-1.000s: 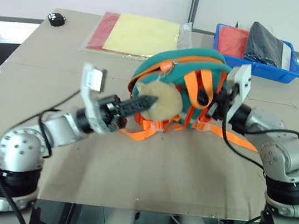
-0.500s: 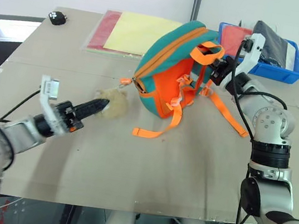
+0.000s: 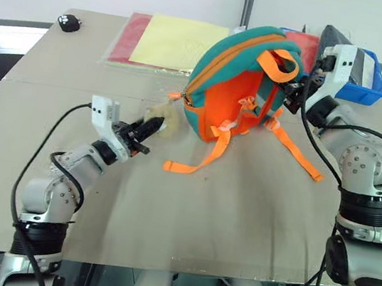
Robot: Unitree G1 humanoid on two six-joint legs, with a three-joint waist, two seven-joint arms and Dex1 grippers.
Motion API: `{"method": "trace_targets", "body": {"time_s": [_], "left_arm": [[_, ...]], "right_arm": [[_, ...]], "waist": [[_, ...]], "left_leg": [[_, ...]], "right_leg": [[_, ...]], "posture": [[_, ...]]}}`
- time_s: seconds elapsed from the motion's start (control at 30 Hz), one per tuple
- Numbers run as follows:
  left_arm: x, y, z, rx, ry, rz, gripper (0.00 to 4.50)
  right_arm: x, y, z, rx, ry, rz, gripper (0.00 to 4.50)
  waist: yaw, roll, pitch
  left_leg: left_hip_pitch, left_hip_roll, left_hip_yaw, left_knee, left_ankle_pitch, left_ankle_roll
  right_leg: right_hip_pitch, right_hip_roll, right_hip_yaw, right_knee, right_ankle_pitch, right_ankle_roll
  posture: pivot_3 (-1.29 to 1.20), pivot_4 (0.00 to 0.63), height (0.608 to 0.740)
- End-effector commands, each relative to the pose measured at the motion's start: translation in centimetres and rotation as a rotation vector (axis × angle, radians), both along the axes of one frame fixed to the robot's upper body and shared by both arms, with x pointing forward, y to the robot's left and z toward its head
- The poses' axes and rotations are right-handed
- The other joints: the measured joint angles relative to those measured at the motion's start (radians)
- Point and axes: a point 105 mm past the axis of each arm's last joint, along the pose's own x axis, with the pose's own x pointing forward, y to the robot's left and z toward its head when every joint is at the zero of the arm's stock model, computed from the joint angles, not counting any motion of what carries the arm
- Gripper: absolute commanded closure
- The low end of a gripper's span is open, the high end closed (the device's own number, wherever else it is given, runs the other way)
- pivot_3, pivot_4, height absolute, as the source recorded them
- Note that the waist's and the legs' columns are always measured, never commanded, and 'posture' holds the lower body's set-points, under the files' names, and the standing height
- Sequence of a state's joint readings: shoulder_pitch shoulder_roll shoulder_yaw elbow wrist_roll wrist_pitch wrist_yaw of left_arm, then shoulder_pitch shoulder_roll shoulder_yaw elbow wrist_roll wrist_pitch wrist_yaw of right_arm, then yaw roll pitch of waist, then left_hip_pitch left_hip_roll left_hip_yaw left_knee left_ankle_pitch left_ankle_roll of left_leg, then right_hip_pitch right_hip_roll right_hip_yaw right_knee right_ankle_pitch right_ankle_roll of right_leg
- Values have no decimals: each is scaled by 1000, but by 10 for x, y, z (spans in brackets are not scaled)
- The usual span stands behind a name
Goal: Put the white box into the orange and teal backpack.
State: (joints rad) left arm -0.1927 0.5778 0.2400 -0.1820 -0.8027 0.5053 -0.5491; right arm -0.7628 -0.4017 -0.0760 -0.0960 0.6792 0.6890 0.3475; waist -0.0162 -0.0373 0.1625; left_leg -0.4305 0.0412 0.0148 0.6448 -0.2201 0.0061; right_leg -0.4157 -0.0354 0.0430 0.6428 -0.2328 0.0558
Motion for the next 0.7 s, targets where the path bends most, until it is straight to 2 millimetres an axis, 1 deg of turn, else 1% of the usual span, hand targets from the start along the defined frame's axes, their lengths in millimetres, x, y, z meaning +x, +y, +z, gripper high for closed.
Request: {"method": "trace_targets", "body": {"time_s": [0.03, 0.07, 0.1, 0.13, 0.2, 0.3, 0.37, 0.43, 0.53, 0.57, 0.63, 0.7], "left_arm": [[-20, 1, 24, 91, -122, -72, 1617], [-27, 0, 24, 104, -115, -94, 948], [-30, 0, 24, 110, -109, -107, 567], [-34, -2, 23, 109, -101, -120, 72], [-43, -6, 18, 116, -86, -144, 24], [-63, -2, -1, 193, -41, -168, 24], [-76, 7, -14, 222, -1, -172, 24], [-87, 15, -19, 226, 30, -164, 24], [-105, 34, -32, 257, 98, -131, 24], [-111, 40, -38, 272, 123, -121, 24], [-117, 46, -40, 286, 141, -110, 24], [-116, 49, -38, 302, 157, -98, 24]], "right_arm": [[-34, -5, 8, -164, -138, 114, 1619], [-45, -10, 1, -216, -139, 155, 984], [-52, -13, -4, -245, -139, 180, 568], [-58, -17, -9, -265, -122, 210, 57], [-76, -26, -23, -319, -93, 278, 16], [-91, -43, -37, -379, -71, 272, 16], [-101, -54, -48, -405, -45, 262, 16], [-110, -65, -59, -429, -18, 249, 16], [-119, -89, -78, -466, 33, 172, 16], [-120, -100, -84, -463, 52, 124, 16], [-122, -110, -91, -477, 71, 81, 16], [-127, -120, -103, -516, 103, 65, 16]], "waist": [[4, 0, 0], [5, 0, 0], [7, 0, 0], [7, 0, 0], [6, 0, 0], [3, 0, 0], [-1, 0, 0], [2, 0, 0], [6, 0, 0], [6, 0, 0], [6, -1, -1], [6, -1, 0]], "left_leg": [[0, 0, 0, 0, 0, 0], [-1, 0, 0, -1, 0, 0], [0, 0, 0, -1, 0, 0], [0, 0, 0, -1, 0, 0], [0, 0, 1, -1, 0, 0], [3, 0, 1, 0, 0, 0], [5, 1, 3, 0, 0, 0], [7, 2, 3, -1, 0, 0], [10, 3, 4, -1, 0, 0], [10, 3, 5, -1, 0, 0], [11, 3, 7, 0, 0, 0], [12, 2, 8, 0, 0, 0]], "right_leg": [[0, 0, 0, -1, 0, 0], [0, -1, 0, -1, 0, 0], [0, -1, 0, -2, 0, 0], [1, -1, 0, -2, 0, 0], [1, -1, 0, -2, 0, 0], [3, -1, 0, -2, 0, 0], [3, -1, 1, -1, -1, -1], [4, 0, 2, -1, -3, -4], [6, 1, 2, -1, -3, -4], [7, 0, 2, -1, -3, -4], [7, 0, 4, -1, -3, -4], [7, -1, 6, -1, -3, -4]], "posture": [[0, 150, 740], [0, 150, 740], [0, 150, 740], [0, 150, 740], [0, 150, 740], [0, 150, 740], [0, 150, 740], [0, 150, 740], [0, 150, 740], [0, 150, 740], [0, 150, 740], [0, 150, 740]]}}
